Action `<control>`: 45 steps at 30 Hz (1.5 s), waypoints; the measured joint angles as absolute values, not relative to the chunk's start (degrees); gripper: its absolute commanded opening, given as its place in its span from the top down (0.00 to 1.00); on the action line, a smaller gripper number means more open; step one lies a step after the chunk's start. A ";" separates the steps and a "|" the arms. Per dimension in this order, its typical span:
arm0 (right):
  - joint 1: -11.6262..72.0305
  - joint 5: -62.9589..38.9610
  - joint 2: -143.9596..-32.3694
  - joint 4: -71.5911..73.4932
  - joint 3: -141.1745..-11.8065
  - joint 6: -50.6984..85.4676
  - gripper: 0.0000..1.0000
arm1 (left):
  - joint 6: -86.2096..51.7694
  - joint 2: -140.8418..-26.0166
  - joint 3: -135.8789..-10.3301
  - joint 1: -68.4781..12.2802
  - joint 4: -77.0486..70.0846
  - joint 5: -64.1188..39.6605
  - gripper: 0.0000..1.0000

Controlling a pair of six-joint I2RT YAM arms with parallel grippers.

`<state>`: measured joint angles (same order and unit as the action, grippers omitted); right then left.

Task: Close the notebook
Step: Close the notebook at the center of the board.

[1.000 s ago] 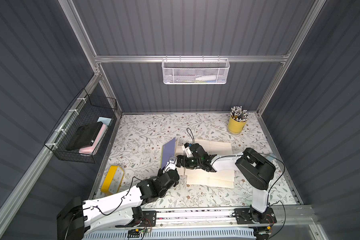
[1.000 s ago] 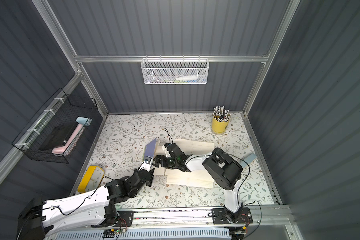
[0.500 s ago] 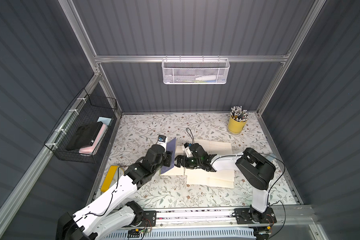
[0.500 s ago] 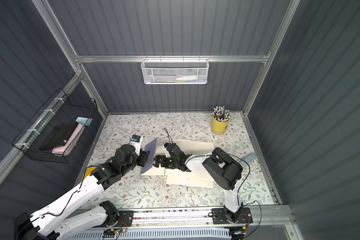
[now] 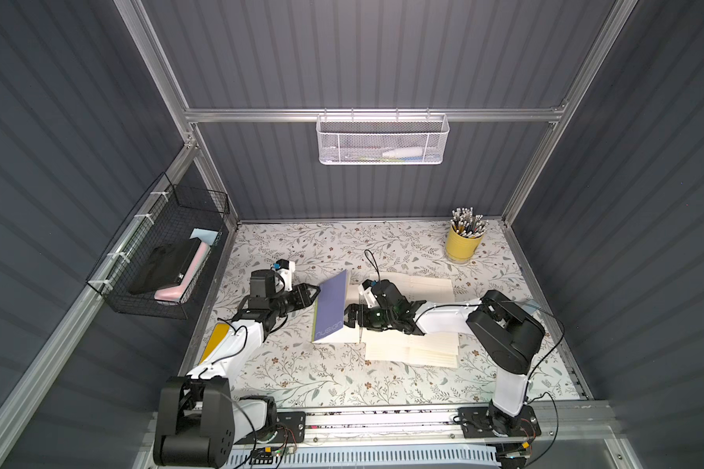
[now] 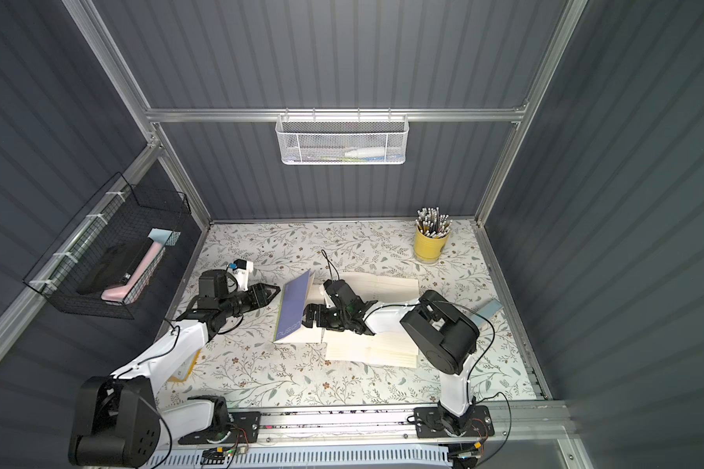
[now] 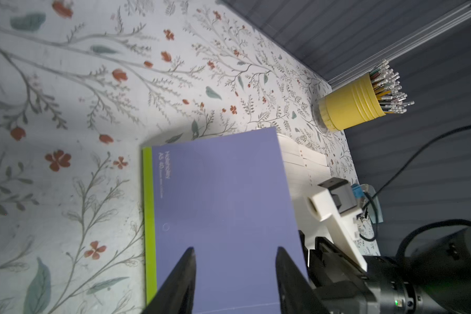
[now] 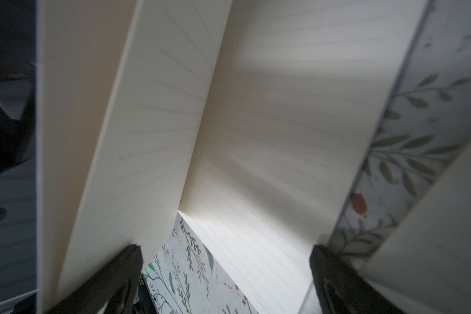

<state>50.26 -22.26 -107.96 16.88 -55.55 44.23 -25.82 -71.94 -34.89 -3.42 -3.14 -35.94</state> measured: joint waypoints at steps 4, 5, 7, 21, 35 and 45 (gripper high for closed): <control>50.26 -22.15 -107.59 16.05 -55.55 43.88 0.01 | -27.03 -74.83 -33.43 -3.33 -4.78 -38.52 0.54; 50.26 -22.02 -107.48 15.81 -55.55 43.83 0.01 | -27.03 -75.11 -33.36 -3.33 -5.08 -38.72 0.54; 50.26 -21.89 -107.35 15.25 -55.55 43.66 0.01 | -27.00 -75.50 -33.36 -3.33 -5.74 -38.85 0.54; 50.26 -18.00 -100.09 6.57 -58.37 40.40 0.01 | -27.97 -81.76 -28.36 -3.33 -10.59 -36.49 0.56; 50.26 -17.04 -100.97 2.22 -68.79 36.82 0.01 | -25.58 -81.28 -28.42 -4.43 -6.81 -27.20 0.55; 50.26 -20.82 -108.81 5.65 -68.51 37.89 0.01 | -24.56 -80.38 -30.28 -4.43 -2.00 -25.98 0.54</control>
